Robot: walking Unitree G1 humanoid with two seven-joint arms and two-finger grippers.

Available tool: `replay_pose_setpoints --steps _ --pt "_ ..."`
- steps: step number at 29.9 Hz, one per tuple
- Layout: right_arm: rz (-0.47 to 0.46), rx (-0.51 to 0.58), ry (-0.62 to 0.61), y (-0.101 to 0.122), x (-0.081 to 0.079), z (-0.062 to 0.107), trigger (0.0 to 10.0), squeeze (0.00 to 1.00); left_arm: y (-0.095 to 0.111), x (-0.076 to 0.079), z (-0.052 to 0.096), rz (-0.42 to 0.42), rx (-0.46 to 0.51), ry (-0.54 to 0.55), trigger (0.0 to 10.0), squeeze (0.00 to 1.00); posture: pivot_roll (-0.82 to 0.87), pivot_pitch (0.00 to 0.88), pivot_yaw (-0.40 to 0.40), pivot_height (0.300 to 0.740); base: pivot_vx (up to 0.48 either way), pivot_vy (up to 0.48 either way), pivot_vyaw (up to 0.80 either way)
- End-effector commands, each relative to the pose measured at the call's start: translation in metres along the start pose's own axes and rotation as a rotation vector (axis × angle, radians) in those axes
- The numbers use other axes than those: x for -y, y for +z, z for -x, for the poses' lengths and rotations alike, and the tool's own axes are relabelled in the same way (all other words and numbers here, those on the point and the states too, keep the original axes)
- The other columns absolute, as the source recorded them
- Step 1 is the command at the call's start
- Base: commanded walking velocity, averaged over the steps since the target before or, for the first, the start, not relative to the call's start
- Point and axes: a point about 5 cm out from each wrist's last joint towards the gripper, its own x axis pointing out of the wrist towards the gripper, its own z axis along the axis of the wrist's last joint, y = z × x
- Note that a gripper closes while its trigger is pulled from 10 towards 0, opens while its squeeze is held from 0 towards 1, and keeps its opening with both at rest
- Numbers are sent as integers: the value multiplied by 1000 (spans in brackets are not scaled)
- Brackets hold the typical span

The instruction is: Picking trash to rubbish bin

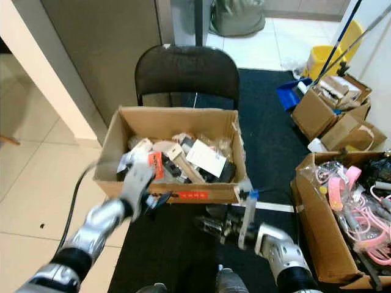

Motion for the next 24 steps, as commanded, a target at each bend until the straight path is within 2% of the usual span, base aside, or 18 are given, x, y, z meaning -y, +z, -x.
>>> replay_pose_setpoints --steps 1,2,4,5,7,8,9,10,12,15,16,17,19,20,24 --pt "4 -47 -34 -11 2 0 10000 0 -8 -1 3 -7 -44 7 10000 0 29 107 42 740 0 0 0" --pt "2 -118 -166 -26 11 6 10000 0 -34 -1 14 38 -147 42 10000 0 25 101 39 740 0 0 0" --pt "-34 -150 -308 -40 21 13 10000 0 -57 1 25 83 -235 80 10000 0 25 101 39 740 0 0 0" --pt "-34 -150 -308 -40 21 13 10000 0 -57 1 25 83 -235 80 10000 0 25 101 39 740 0 0 0" --pt "-66 -171 -438 -52 28 21 10000 0 -76 7 35 133 -299 107 10000 0 27 98 36 740 0 0 0" --pt "-66 -171 -438 -52 28 21 10000 0 -76 7 35 133 -299 107 10000 0 27 98 36 740 0 0 0" --pt "-100 -177 -533 -61 32 28 10000 0 -88 13 40 174 -339 125 10000 0 27 98 36 740 0 0 0" --pt "-100 -177 -533 -61 32 28 10000 0 -88 13 40 174 -339 125 10000 0 27 98 36 740 0 0 0" --pt "-179 -173 -717 -79 38 41 10000 0 -109 25 50 261 -419 167 10000 0 30 96 34 740 0 0 0" --pt "-267 -188 -872 -102 39 56 10000 0 -135 44 66 387 -528 216 10000 0 28 91 32 740 0 0 0" --pt "-318 -207 -941 -117 37 66 10000 0 -150 54 78 454 -597 248 10000 0 27 86 30 740 0 0 0" --pt "-318 -207 -941 -117 37 66 10000 0 -150 54 78 454 -597 248 10000 0 27 86 30 740 0 0 0" --pt "-350 -240 -1007 -134 33 77 10000 0 -166 63 94 493 -669 288 10000 0 27 86 30 740 0 0 0" --pt "-351 -249 -1020 -137 32 80 10000 0 -168 65 97 499 -680 297 10000 0 27 86 30 740 0 0 0" --pt "-350 -281 -1048 -146 30 87 10000 0 -169 65 98 516 -680 313 10000 0 1 95 32 740 0 0 0"
